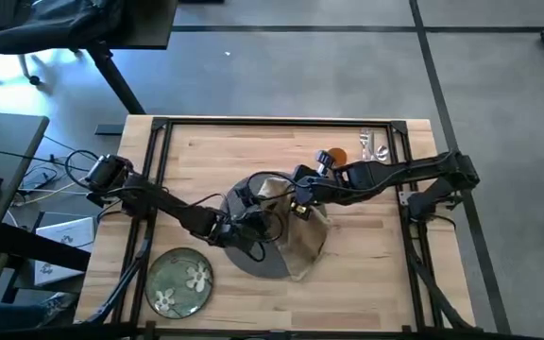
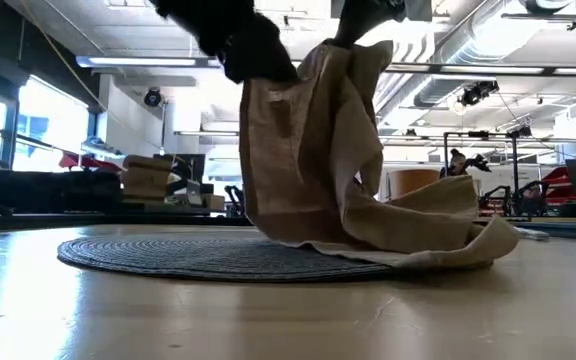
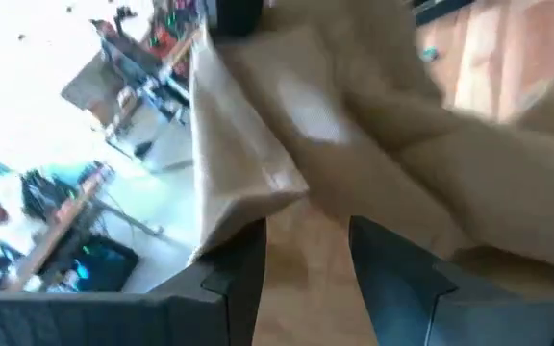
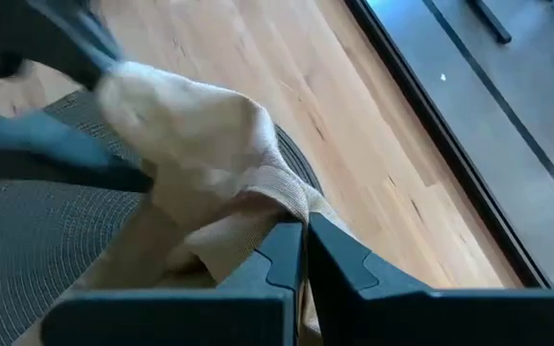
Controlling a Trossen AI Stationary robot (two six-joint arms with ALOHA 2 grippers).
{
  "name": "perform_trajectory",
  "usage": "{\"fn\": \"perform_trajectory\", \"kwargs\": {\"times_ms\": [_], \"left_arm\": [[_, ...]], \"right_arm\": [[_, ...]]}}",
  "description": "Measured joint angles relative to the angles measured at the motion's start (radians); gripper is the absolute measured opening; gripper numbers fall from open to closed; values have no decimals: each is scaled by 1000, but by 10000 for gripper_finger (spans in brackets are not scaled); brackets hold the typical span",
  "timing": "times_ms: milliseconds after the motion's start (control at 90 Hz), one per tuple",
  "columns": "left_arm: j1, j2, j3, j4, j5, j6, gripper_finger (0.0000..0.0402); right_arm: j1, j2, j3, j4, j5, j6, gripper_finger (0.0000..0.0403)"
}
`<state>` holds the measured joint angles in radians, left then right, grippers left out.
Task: Set table place
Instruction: Fold the brown napkin
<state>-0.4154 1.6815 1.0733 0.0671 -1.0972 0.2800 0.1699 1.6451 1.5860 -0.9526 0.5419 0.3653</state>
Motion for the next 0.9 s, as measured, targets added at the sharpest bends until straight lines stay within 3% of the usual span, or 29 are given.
{"fn": "perform_trajectory", "kwargs": {"times_ms": [267, 478, 689, 900], "left_arm": [[0, -4, 3, -48, -41, 59, 135], [-40, -10, 4, 26, -139, 174, 135], [-4, -10, 4, -75, -143, 125, 135], [-9, -10, 4, -22, -182, 185, 135]], "right_arm": [[0, 0, 0, 0, 0, -4, 0], [1, 0, 0, 0, 0, -6, 0], [1, 0, 0, 0, 1, -7, 0], [1, 0, 0, -1, 1, -7, 0]]}}
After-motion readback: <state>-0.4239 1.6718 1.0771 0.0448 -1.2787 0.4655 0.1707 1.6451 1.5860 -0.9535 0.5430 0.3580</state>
